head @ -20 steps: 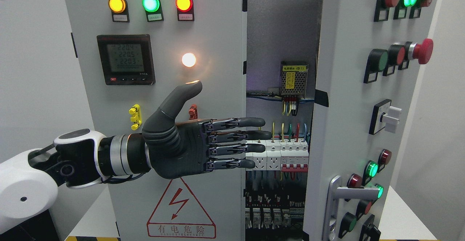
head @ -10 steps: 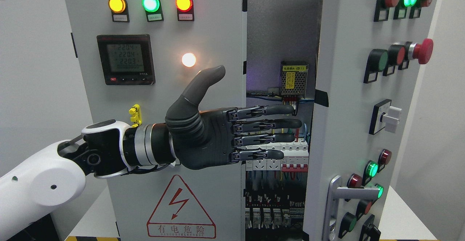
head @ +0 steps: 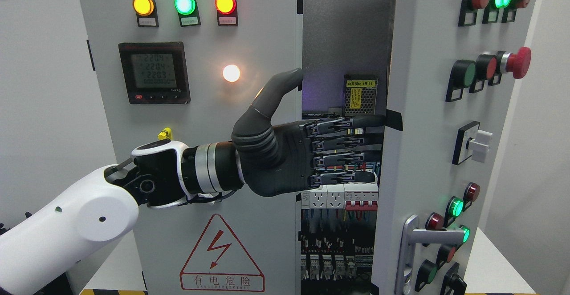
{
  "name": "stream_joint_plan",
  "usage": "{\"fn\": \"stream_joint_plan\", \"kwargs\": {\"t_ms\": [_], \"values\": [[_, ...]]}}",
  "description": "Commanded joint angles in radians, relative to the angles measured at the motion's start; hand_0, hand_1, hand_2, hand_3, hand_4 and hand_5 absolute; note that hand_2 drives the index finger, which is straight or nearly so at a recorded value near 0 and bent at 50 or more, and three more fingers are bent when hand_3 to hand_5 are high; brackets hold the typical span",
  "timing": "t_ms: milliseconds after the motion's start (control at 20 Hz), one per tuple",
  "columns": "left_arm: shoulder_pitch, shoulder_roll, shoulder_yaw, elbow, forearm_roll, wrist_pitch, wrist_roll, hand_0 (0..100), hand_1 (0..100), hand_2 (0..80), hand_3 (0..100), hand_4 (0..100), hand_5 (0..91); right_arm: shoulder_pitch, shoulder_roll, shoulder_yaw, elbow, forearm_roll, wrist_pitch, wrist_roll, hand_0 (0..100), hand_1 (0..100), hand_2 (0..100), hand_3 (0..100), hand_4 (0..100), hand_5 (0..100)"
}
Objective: Open door with both hands
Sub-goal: 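Push the door edge outward with the left hand, swinging it open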
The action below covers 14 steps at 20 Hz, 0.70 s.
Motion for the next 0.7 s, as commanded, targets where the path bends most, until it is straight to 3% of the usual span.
{"fn": "stream_joint_plan", "kwargs": {"t_ms": [0,651], "values": [[0.004,-0.169,0.04,0.102,-0.042,0.001,0.001,0,0,0.0,0,4,0.0,0.001,0.0,0.0,0.0,-0.009,-0.001,-0.001,0,0,0,0,0,0],[0.004,-0.307,0.052,0.173,-0.149,-0.001,0.001,0,0,0.0,0,4,0.0,-0.001,0.0,0.0,0.0,-0.009,-0.001,0.001,0,0,0,0,0,0]]}}
